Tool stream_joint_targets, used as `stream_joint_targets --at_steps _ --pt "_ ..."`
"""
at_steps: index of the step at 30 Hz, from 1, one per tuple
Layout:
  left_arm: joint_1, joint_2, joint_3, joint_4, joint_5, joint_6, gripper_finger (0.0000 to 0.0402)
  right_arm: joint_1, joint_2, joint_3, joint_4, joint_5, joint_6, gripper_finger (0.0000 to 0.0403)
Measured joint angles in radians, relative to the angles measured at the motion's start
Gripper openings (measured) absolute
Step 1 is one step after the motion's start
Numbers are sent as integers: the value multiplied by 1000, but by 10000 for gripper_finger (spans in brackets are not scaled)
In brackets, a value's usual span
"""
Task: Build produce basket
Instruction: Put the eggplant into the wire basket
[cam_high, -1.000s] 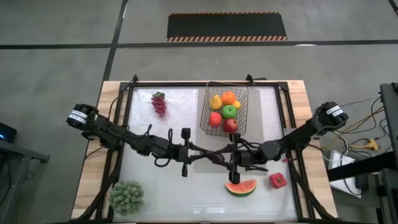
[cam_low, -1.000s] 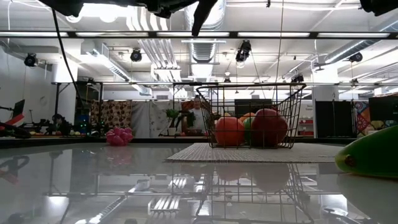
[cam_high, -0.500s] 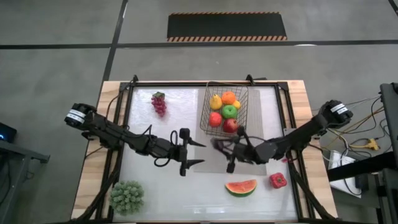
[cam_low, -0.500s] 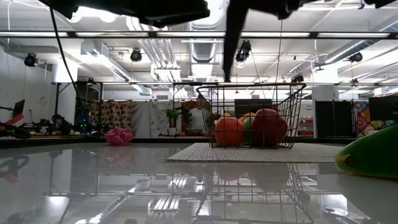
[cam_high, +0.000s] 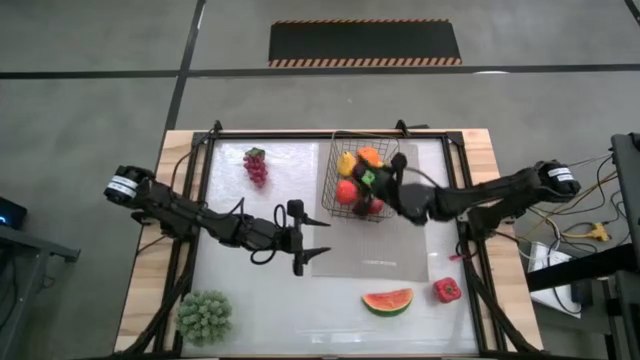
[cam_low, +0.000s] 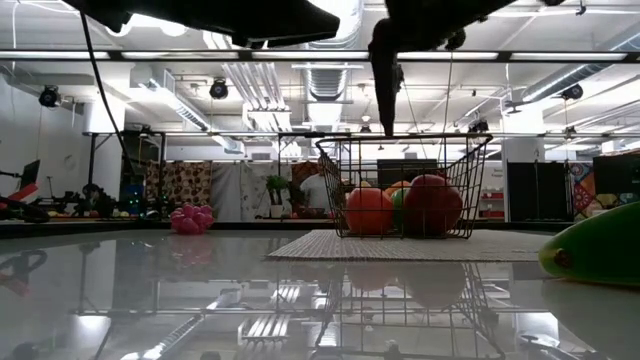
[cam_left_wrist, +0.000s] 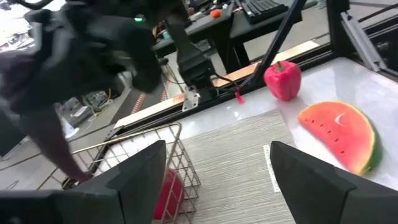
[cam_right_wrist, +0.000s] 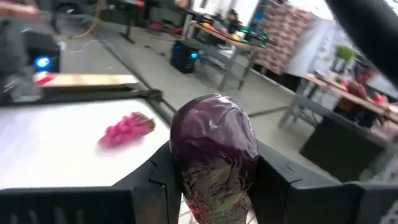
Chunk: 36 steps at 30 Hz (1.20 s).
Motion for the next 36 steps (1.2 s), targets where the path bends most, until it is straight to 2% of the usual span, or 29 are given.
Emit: stream_joint_targets --at_steps 3,7,10,14,24,31,36 --pt "9 2 0 9 -9 -2 270 -84 6 16 -12 -51 57 126" --pt "10 2 0 9 -20 -2 270 -192 25 26 -86 -221 209 126" --pt "10 3 0 9 -20 -2 270 -249 44 24 -141 -284 310 127" --pt "10 3 0 10 -20 -3 270 -288 74 24 -164 -289 362 127" --pt "10 3 1 10 -19 -3 270 -289 110 24 -157 -291 370 127" --pt "10 4 1 10 -19 -3 270 -289 161 24 -148 -297 440 127" --pt "11 4 1 15 -19 -3 270 -289 211 24 -85 -297 486 128"
